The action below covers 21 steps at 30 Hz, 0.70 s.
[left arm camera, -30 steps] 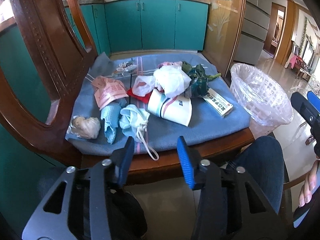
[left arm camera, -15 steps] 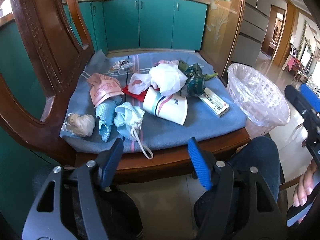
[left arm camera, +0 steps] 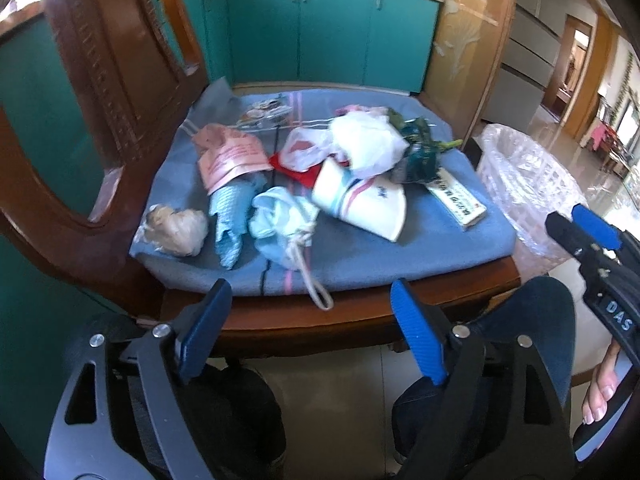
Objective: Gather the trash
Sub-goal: 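Move both tools down toward the trash on the blue cloth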
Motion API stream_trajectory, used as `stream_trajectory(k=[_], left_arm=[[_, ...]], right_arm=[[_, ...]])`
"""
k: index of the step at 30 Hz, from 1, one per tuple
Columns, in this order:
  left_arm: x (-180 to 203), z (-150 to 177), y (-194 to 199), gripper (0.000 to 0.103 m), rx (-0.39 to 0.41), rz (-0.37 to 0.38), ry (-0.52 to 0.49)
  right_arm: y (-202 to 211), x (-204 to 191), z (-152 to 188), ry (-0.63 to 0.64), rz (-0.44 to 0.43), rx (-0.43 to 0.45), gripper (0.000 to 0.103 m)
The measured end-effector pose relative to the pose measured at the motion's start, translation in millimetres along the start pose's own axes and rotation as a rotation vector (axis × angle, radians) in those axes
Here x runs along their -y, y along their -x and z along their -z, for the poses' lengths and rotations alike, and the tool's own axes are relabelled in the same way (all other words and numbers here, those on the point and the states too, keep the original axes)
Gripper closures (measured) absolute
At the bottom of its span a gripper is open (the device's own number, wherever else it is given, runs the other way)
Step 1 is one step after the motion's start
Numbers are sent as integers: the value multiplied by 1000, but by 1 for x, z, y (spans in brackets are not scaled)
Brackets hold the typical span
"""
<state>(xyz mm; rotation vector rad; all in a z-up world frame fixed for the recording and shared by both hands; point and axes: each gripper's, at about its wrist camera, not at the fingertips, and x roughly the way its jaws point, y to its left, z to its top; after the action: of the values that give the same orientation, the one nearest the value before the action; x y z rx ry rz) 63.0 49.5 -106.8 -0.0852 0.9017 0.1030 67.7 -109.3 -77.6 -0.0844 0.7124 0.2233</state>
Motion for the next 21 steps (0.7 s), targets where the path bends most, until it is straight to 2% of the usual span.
stream_trajectory(k=[4,8,10,12,17,21], left_arm=[[-12,0,-3,21,-8,-20,29],[-17,1,-11,20,-20,-30,35],[-18,0,-14,20,-28,-31,33],[-17,0,-17,20,-31,-30,30],[-16,-2,-18,20,-22,-35,25],[-16,-4,-17,19,-5,-55,17]], right_arm=[[-28,-6,-6,24,-28,-91,46],[-48,-16,-14,58,-56,-131,46],[-56,-20,-21,82,-79,-142,41],[-67,-23,-33,97,-93,-156,29],[-102,-26,-74,151,-138,-172,22],[-143,-27,-102,201,-155,-233,22]])
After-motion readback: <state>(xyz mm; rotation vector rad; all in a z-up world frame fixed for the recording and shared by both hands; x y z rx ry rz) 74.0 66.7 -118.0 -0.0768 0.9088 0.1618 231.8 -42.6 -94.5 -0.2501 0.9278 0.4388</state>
